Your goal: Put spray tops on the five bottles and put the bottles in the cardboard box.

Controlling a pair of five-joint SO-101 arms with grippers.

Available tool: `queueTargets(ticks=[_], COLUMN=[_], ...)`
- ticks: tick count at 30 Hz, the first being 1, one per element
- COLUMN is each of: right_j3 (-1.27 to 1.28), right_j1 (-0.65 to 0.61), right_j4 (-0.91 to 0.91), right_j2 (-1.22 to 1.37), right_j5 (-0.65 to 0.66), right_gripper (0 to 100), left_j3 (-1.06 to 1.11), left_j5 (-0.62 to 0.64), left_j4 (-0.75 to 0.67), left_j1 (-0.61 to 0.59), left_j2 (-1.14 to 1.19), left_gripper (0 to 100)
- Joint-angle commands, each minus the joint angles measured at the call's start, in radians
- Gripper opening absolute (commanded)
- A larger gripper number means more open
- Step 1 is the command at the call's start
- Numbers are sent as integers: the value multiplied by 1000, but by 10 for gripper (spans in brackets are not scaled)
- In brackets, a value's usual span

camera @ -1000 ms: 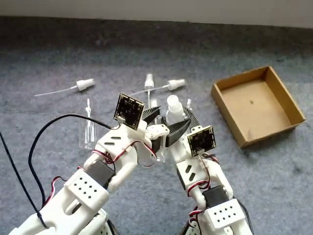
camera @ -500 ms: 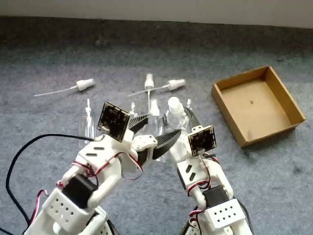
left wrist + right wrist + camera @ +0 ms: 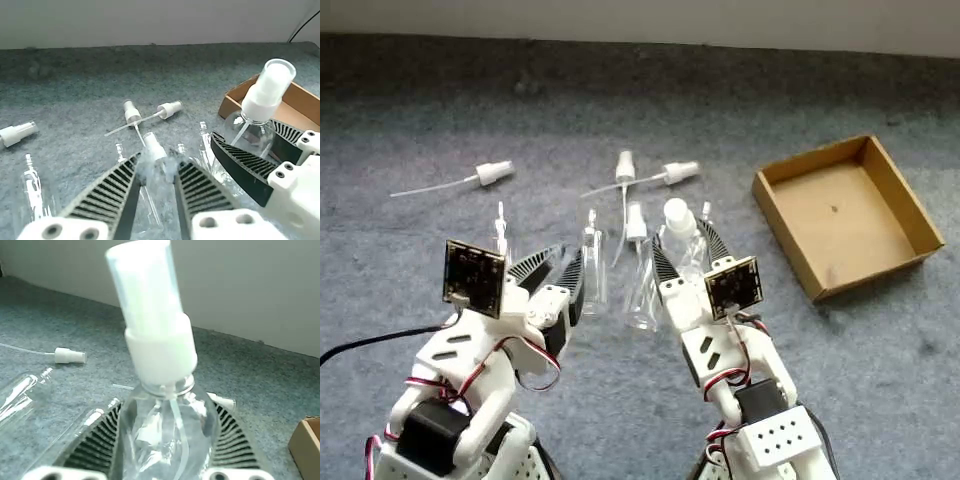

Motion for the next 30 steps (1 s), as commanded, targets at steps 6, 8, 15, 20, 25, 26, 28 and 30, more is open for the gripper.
queueTargets(ticks=[6,8,15,20,25,26,28,30], right_j3=[73,22,-173,-357,-493,-518,-562,-602], right_j1=[27,48,236,331,458,481,516,538], right_j4=[179,208,363,527,538,538,536,535], right_j2=[-18,-18,-12,-10,-8,-7,-5,-1], right_j5=[0,0,-2,-2,0,0,0,0], right_gripper=[113,113,113,113,113,113,113,113], left_j3=[-18,-19,33,145,259,282,331,372], left_j5=[-15,-15,-15,-15,-15,-15,-15,-15], left_j4=[147,169,235,239,238,238,238,238], left_j1=[-180,-219,-292,-400,-470,-473,-473,-470], left_j2=[-183,-171,-166,-166,-166,-166,-166,-166], left_gripper=[45,45,45,45,45,45,45,46])
